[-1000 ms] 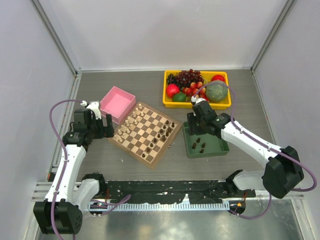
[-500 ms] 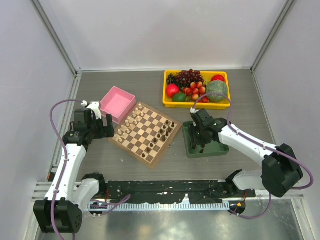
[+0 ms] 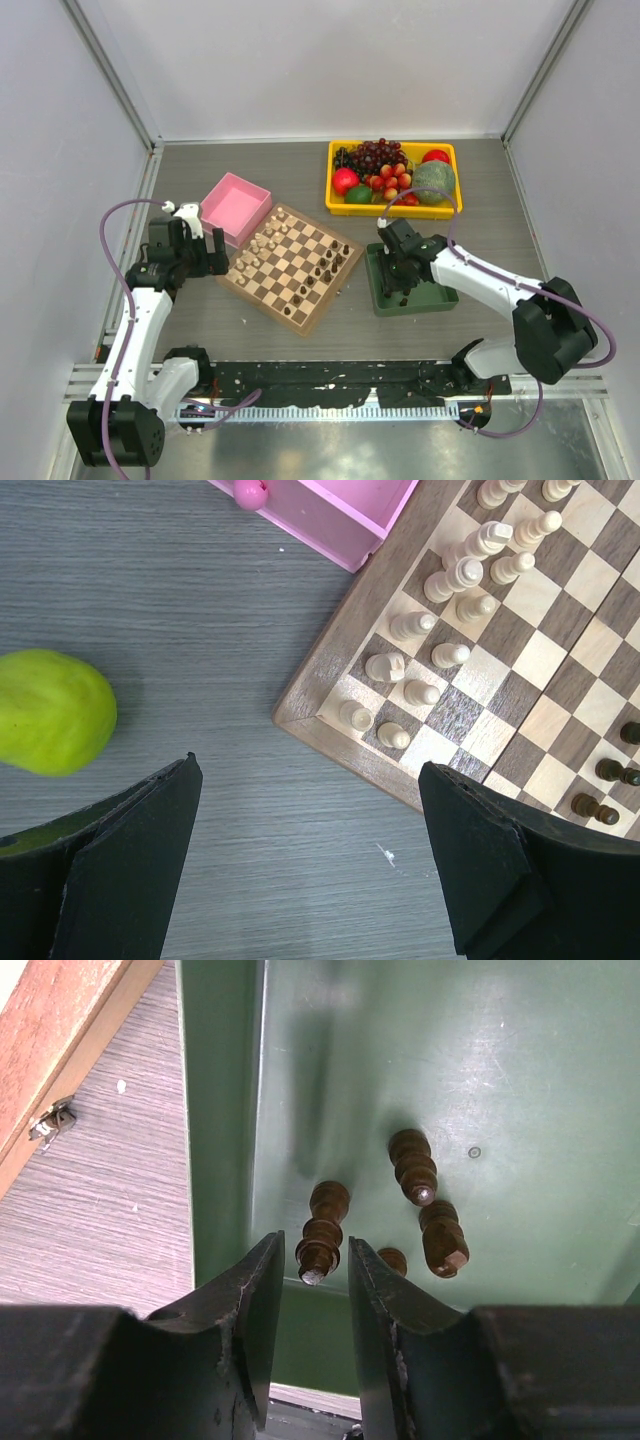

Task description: Set up the chess pieces on the board

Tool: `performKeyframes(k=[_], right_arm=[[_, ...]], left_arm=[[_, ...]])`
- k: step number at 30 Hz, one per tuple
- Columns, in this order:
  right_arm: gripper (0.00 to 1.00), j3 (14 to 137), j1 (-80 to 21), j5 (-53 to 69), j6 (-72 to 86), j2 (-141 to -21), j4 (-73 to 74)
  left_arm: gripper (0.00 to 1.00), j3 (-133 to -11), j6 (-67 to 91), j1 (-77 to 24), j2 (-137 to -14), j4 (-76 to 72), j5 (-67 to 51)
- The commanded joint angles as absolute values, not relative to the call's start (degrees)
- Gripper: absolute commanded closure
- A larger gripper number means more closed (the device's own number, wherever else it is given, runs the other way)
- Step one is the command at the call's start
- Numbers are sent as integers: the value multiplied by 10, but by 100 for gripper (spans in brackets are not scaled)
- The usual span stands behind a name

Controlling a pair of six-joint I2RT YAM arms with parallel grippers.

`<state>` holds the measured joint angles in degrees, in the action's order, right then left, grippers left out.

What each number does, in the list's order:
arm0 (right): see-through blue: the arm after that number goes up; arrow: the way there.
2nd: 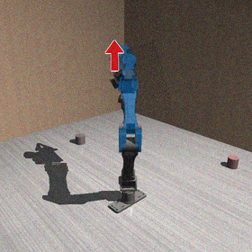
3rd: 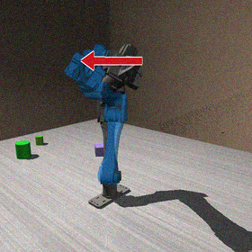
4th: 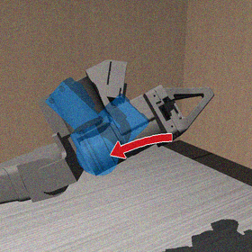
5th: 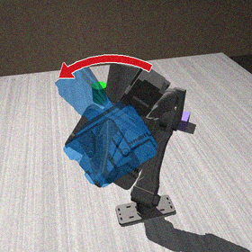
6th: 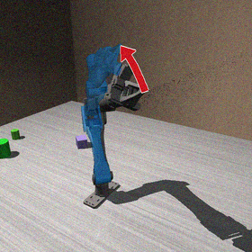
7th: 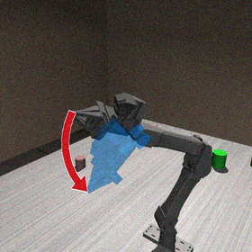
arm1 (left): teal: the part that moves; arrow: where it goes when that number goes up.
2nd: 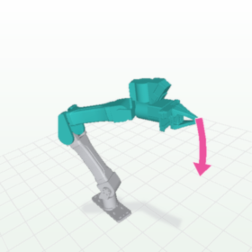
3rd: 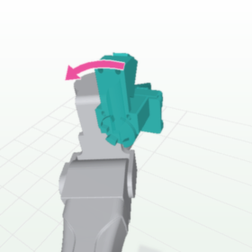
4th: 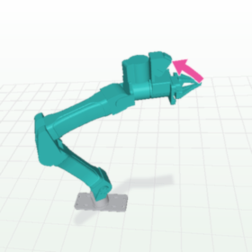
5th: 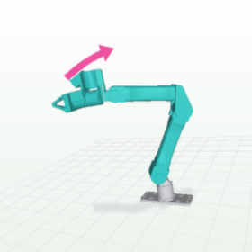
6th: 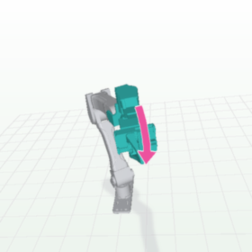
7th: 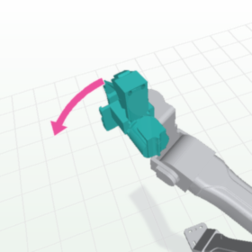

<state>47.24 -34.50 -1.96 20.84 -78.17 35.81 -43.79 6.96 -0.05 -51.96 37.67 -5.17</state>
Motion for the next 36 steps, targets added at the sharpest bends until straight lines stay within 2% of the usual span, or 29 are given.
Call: performKeyframes(k=[1,5,11,14,22,25,36], right_arm=[[63,490,-347,-33,198,-791,343],[67,490,-347,-36,196,-791,342],[81,507,-350,-38,183,-776,359],[82,524,-351,-39,175,-766,374],[83,583,-351,-46,170,-715,424],[83,619,-376,-83,178,-713,444],[83,715,-504,-51,191,-800,419]], left_arm=[[1,-461,63,-3,-520,375,-56],[1,-460,62,-3,-520,375,-55],[1,-460,62,-3,-519,375,-55],[1,-461,62,-3,-518,375,-55],[1,-461,62,-3,-517,375,-58],[1,-460,62,-3,-517,375,-60],[1,-460,63,-3,-512,374,-60]])
